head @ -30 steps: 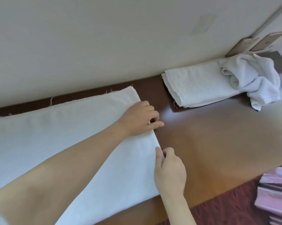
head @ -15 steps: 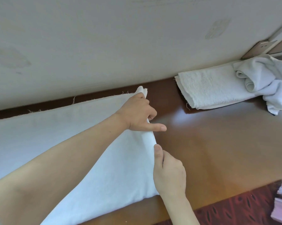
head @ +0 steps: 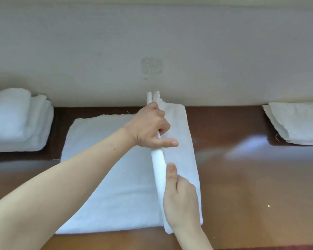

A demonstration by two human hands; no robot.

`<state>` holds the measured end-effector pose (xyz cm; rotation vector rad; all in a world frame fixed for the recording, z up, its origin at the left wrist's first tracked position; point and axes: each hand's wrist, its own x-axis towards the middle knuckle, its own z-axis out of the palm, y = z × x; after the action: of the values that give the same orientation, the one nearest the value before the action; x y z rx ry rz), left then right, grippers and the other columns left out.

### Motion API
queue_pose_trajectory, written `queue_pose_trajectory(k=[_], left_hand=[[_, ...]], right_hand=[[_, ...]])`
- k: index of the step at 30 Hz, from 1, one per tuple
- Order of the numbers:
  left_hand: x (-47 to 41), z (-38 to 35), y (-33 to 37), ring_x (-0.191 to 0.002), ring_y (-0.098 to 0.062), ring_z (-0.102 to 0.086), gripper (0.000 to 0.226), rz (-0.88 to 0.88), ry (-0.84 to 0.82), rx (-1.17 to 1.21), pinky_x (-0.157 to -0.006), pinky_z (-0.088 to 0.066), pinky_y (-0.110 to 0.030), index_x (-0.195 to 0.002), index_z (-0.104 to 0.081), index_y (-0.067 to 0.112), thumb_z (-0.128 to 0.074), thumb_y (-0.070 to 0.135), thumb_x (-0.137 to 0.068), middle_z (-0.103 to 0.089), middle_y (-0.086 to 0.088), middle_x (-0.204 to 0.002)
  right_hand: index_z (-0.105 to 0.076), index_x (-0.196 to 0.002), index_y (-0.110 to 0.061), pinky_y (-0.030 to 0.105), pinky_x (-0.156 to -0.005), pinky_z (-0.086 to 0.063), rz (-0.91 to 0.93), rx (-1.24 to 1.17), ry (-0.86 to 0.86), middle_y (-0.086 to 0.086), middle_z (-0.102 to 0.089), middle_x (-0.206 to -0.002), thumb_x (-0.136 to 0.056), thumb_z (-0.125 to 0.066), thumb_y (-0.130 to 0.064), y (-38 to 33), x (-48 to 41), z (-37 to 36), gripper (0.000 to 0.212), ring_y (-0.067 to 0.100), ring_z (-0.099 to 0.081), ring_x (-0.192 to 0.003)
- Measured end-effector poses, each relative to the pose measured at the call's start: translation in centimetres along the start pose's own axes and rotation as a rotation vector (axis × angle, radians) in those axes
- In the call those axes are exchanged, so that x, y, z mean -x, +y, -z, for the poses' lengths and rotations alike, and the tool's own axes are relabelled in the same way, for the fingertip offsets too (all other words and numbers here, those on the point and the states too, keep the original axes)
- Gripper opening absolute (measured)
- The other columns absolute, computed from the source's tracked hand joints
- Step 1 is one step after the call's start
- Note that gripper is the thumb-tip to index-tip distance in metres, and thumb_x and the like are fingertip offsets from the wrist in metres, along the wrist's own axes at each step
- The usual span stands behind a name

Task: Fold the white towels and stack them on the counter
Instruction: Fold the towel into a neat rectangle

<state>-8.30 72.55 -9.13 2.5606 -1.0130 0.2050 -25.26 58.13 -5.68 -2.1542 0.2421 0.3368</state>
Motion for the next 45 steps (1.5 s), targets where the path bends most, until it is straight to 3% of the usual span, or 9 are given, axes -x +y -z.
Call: queue_pose_trajectory(k=[6, 14, 21, 25, 30, 36, 38, 41, 45], left_hand=[[8.4, 5.9, -5.7, -0.049, -0.025, -0.036, 0.06, -0.053, 0.052, -0.083, -0.068, -0.033, -0.035, -0.051, -0.034, 0.02, -0.042, 0.072, -0.081, -0.032, 0.008, -0.05], [17.3, 8.1, -12.1, -0.052, -0.017, -0.028, 0.069, -0.011, -0.116, -0.215, -0.07, -0.04, -0.039, -0.049, -0.034, 0.024, -0.022, 0.081, -0.086, -0.026, 0.013, -0.049], [20.3, 5.9, -13.6, -0.057, -0.022, -0.042, 0.091, -0.073, -0.257, -0.351, -0.076, -0.037, -0.039, -0.052, -0.054, 0.017, 0.004, 0.075, -0.09, -0.051, 0.001, -0.05], [21.1, 5.2, -13.9, -0.059, -0.019, -0.038, 0.083, -0.05, -0.31, -0.359, -0.078, -0.034, -0.037, -0.053, -0.049, 0.018, -0.001, 0.072, -0.091, -0.042, 0.005, -0.05], [22.3, 4.2, -14.5, -0.063, -0.017, -0.039, 0.082, 0.011, -0.347, -0.334, -0.079, -0.031, -0.035, -0.056, -0.051, 0.018, 0.003, 0.069, -0.091, -0.048, 0.006, -0.054], [24.0, 3.5, -15.5, -0.068, -0.016, -0.038, 0.067, -0.017, -0.189, -0.3, -0.077, -0.031, -0.034, -0.061, -0.049, 0.019, -0.018, 0.064, -0.099, -0.045, 0.009, -0.06], [24.8, 3.4, -15.7, -0.072, -0.014, -0.032, 0.053, -0.038, -0.155, -0.301, -0.079, -0.031, -0.035, -0.066, -0.046, 0.02, -0.031, 0.058, -0.1, -0.041, 0.009, -0.065], [25.4, 3.4, -15.7, -0.074, -0.015, -0.036, 0.037, -0.025, -0.142, -0.274, -0.081, -0.037, -0.038, -0.072, -0.048, 0.021, -0.041, 0.042, -0.1, -0.046, 0.006, -0.07], [25.9, 3.7, -15.3, -0.078, -0.016, -0.042, 0.03, 0.016, -0.139, -0.238, -0.085, -0.035, -0.036, -0.077, -0.054, 0.019, -0.044, 0.036, -0.1, -0.046, 0.007, -0.074]], right_hand=[[-0.04, -0.057, -0.016, 0.025, -0.05, -0.029, 0.019, 0.02, -0.064, 0.001, -0.043, -0.051, -0.077, -0.003, -0.073, -6.4, 2.8, -9.2, 0.072, 0.012, -0.043, -0.052], [-0.044, -0.059, -0.019, 0.027, -0.055, -0.035, -0.006, 0.036, -0.117, 0.001, -0.05, -0.059, -0.08, 0.0, -0.069, -10.3, 3.9, -19.6, 0.069, 0.013, -0.051, -0.062], [-0.045, -0.062, -0.023, 0.026, -0.059, -0.037, -0.043, 0.114, -0.127, -0.003, -0.053, -0.064, -0.082, 0.003, -0.065, -9.2, 3.8, -24.2, 0.067, 0.01, -0.051, -0.065], [-0.045, -0.064, -0.027, 0.019, -0.055, -0.033, -0.028, 0.202, -0.127, -0.005, -0.055, -0.067, -0.083, 0.006, -0.063, -8.9, 3.5, -25.2, 0.065, 0.006, -0.05, -0.063], [-0.046, -0.066, -0.026, 0.027, -0.061, -0.039, -0.008, 0.327, -0.125, -0.006, -0.056, -0.067, -0.076, 0.018, -0.066, -8.1, 3.2, -26.8, 0.076, 0.01, -0.051, -0.064], [-0.049, -0.081, -0.024, 0.033, -0.059, -0.034, 0.145, 0.532, -0.143, -0.007, -0.051, -0.073, -0.07, 0.025, -0.069, -8.2, 3.2, -27.7, 0.087, 0.019, -0.048, -0.067], [-0.046, -0.08, -0.023, 0.031, -0.05, -0.025, 0.214, 0.612, -0.098, -0.006, -0.049, -0.07, -0.077, 0.021, -0.07, -8.0, 3.4, -28.5, 0.082, 0.02, -0.042, -0.06], [-0.048, -0.059, -0.022, 0.024, -0.042, -0.003, 0.231, 0.72, 0.045, -0.006, -0.042, -0.045, -0.096, -0.01, -0.068, -8.1, 3.9, -29.4, 0.07, 0.017, -0.019, -0.041], [-0.05, -0.059, -0.02, 0.024, -0.041, -0.016, 0.276, 0.745, 0.051, -0.005, -0.041, -0.045, -0.092, -0.022, -0.07, -7.3, 4.7, -30.5, 0.066, 0.015, -0.025, -0.033]])
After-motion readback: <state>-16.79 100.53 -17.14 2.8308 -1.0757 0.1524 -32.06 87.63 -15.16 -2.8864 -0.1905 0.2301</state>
